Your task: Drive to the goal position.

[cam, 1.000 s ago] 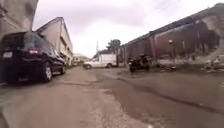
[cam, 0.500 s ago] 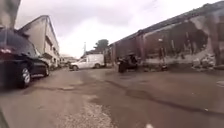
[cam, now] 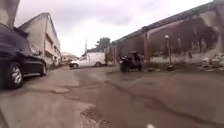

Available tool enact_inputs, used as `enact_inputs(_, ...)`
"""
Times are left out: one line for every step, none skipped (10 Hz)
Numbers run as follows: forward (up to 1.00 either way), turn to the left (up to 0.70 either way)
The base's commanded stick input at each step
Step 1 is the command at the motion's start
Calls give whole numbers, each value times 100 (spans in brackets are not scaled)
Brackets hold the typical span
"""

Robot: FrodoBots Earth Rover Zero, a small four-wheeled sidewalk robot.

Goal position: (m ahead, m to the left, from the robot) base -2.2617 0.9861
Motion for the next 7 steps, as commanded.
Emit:
enact_inputs(85,0)
enact_inputs(85,0)
enact_inputs(85,0)
enact_inputs(85,0)
enact_inputs(85,0)
enact_inputs(85,0)
enact_inputs(85,0)
